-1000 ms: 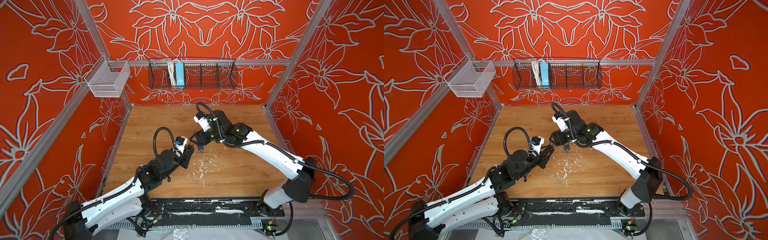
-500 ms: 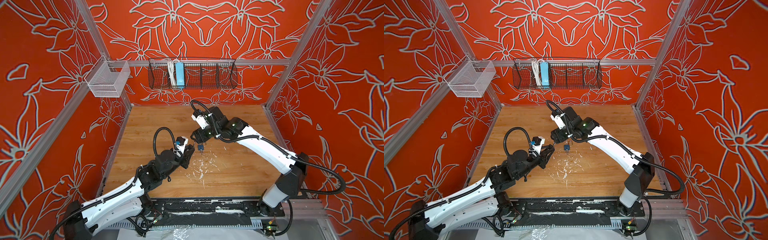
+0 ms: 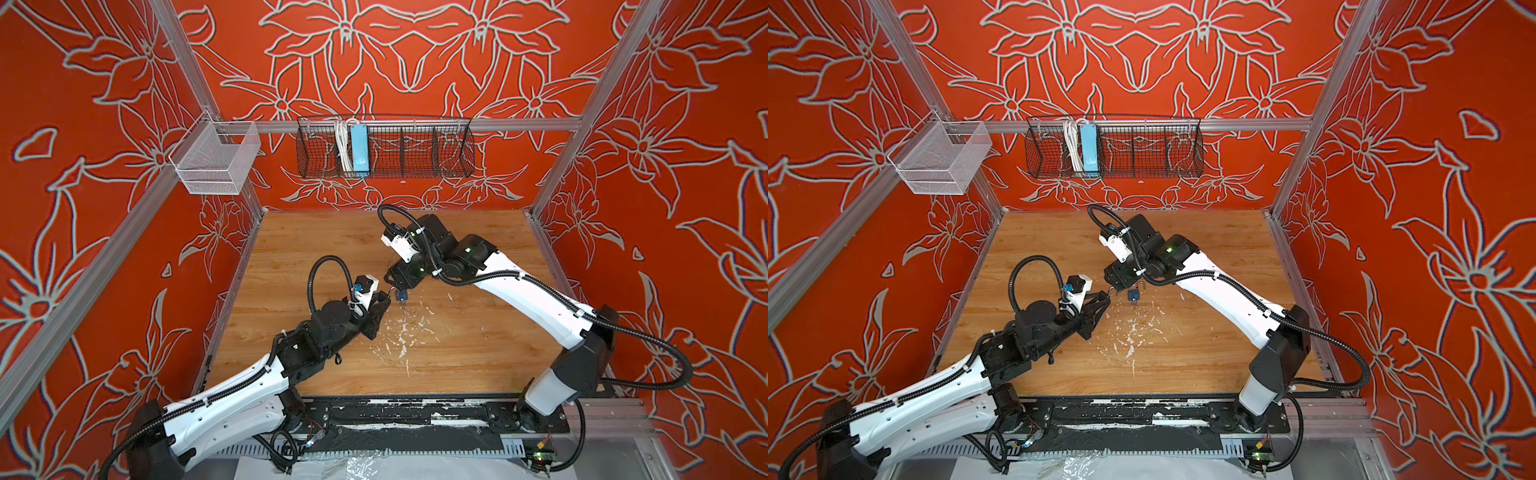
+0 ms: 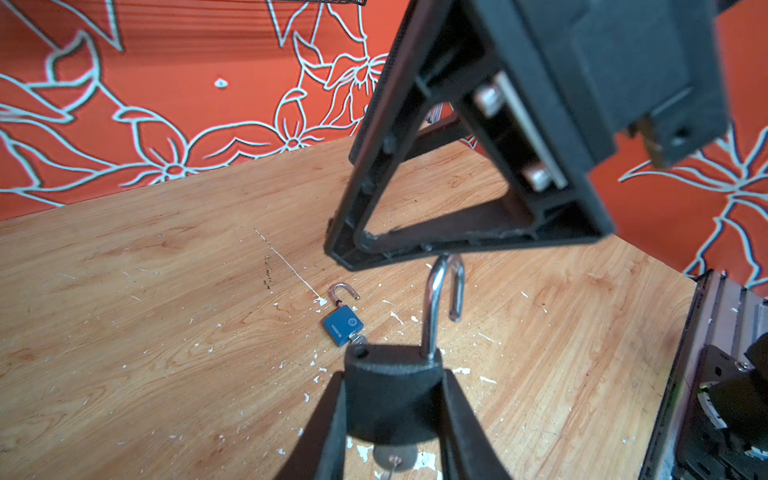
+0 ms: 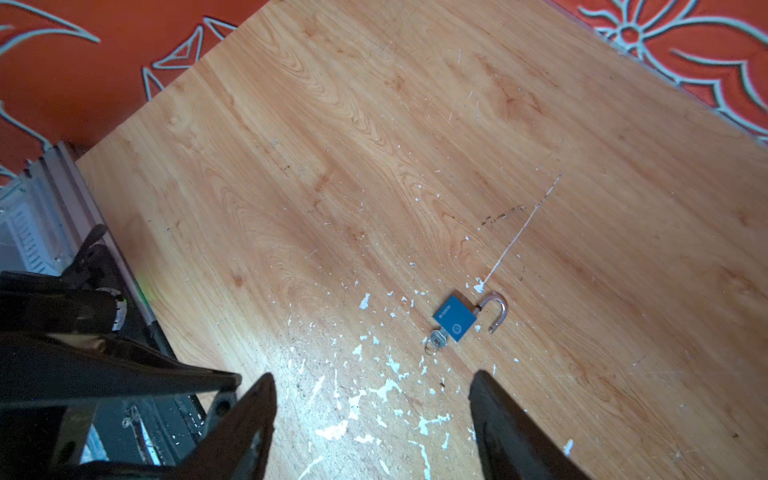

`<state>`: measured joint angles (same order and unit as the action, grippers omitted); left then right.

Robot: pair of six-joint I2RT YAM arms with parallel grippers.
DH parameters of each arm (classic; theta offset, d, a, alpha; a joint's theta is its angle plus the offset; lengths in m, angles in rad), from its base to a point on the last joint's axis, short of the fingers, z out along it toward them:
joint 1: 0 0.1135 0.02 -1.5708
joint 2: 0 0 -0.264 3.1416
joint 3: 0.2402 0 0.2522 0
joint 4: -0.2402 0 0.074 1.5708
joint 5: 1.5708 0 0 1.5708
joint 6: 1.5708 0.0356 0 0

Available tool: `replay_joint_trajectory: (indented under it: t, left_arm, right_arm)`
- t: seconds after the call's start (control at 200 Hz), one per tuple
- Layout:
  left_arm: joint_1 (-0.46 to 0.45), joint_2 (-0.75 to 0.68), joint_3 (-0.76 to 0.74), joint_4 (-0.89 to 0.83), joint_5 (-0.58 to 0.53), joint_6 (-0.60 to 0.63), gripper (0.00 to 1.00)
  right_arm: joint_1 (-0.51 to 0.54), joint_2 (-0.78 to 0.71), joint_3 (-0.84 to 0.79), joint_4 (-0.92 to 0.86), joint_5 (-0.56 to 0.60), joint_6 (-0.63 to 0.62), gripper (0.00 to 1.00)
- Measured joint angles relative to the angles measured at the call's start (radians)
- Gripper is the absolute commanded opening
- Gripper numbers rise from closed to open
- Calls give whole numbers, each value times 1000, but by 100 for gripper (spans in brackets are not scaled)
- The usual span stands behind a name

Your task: Unlock with the key

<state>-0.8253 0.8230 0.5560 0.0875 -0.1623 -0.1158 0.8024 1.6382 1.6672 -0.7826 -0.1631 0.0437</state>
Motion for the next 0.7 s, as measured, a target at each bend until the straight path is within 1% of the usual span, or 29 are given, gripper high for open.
replay_joint_trajectory:
  t: [0.245,0.425,0.701]
  left_arm:
    - [0,1,-1,45,-1,-1,0]
    - [0,14,-1,56,0,-4,0]
    - [0,39,-1,56,-1,-21,0]
  right_arm:
    - [0,-42,-62,-27,16,-11,76]
    - [-2,-81,-105,-15,-14,-6,76]
    - [-25,-150,-160,16,-26,20,78]
